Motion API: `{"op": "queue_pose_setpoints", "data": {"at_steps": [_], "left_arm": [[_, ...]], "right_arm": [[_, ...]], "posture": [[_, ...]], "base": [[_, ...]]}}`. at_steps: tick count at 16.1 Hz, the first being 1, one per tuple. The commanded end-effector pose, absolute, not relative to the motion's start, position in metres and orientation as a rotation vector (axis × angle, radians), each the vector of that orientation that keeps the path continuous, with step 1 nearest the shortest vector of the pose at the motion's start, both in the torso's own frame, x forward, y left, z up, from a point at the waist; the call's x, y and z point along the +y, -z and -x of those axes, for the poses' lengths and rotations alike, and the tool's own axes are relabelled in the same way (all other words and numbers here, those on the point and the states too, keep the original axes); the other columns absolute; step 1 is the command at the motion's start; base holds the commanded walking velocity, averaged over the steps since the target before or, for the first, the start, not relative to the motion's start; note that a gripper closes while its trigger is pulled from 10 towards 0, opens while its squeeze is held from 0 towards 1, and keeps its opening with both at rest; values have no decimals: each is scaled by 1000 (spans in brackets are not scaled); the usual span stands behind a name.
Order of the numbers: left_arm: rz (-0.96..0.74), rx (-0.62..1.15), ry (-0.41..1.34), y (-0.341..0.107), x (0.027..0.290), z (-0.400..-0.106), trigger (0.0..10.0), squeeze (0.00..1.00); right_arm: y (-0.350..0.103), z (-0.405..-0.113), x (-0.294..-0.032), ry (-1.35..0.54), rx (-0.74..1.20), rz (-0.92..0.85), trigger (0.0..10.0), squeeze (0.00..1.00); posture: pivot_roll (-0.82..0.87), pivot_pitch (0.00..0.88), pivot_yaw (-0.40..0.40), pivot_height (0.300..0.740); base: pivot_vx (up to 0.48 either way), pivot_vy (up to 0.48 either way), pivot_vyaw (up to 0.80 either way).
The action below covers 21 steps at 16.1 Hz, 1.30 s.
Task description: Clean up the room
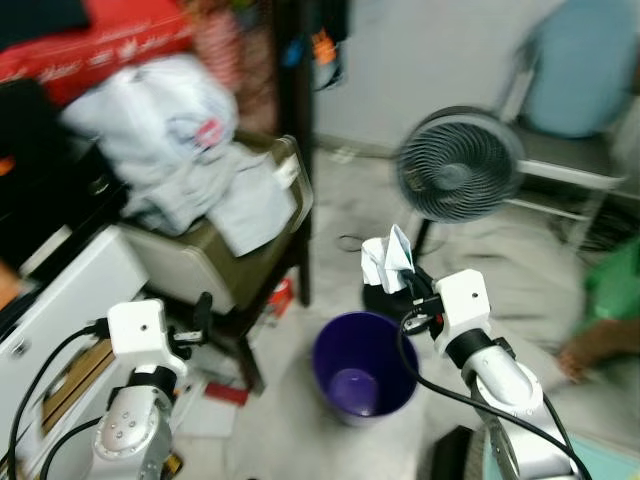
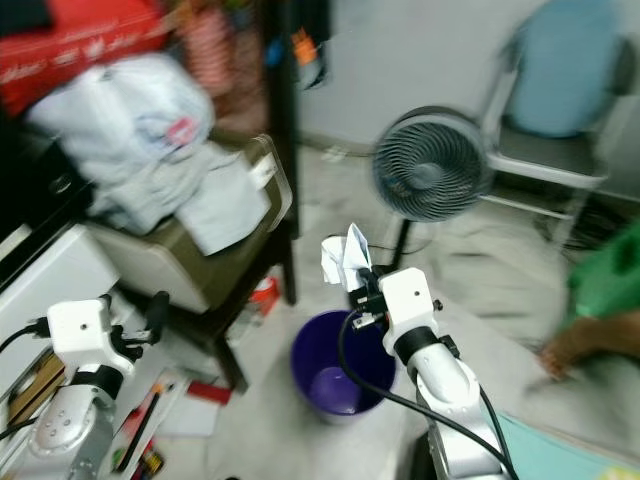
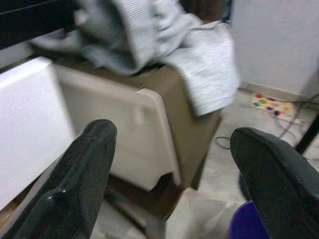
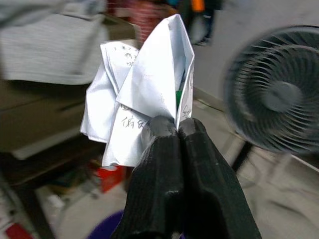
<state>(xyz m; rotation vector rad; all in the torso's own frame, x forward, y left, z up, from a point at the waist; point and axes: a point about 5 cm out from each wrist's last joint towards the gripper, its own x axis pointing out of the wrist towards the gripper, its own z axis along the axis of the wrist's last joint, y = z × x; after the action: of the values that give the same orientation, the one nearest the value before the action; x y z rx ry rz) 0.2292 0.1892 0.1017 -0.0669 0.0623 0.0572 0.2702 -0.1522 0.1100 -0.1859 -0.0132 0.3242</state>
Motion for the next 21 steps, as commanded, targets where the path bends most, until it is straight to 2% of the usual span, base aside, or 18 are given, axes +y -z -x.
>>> {"op": "queue_pose_setpoints", "data": {"at_steps": [1, 8, 19, 21], "left_arm": [[68, 60, -47, -102, 187, -230, 10000, 0], [73, 65, -48, -101, 187, -230, 10000, 0], [48, 79, -90, -99, 194, -233, 10000, 0], [45, 76, -97, -100, 196, -234, 10000, 0]], "right_arm": [[-109, -270, -155, -312, -3, 179, 10000, 0], [-109, -270, -155, -311, -2, 180, 10000, 0], [-110, -274, -153, -309, -12, 205, 10000, 0], [-112, -276, -153, -307, -22, 200, 10000, 0]], "posture": [[-128, 100, -12, 740], [-129, 106, -7, 740], [-127, 111, 0, 740], [-127, 111, 0, 740]], "base": [[368, 0, 0], [319, 0, 0], [54, 0, 0], [0, 0, 606]]}}
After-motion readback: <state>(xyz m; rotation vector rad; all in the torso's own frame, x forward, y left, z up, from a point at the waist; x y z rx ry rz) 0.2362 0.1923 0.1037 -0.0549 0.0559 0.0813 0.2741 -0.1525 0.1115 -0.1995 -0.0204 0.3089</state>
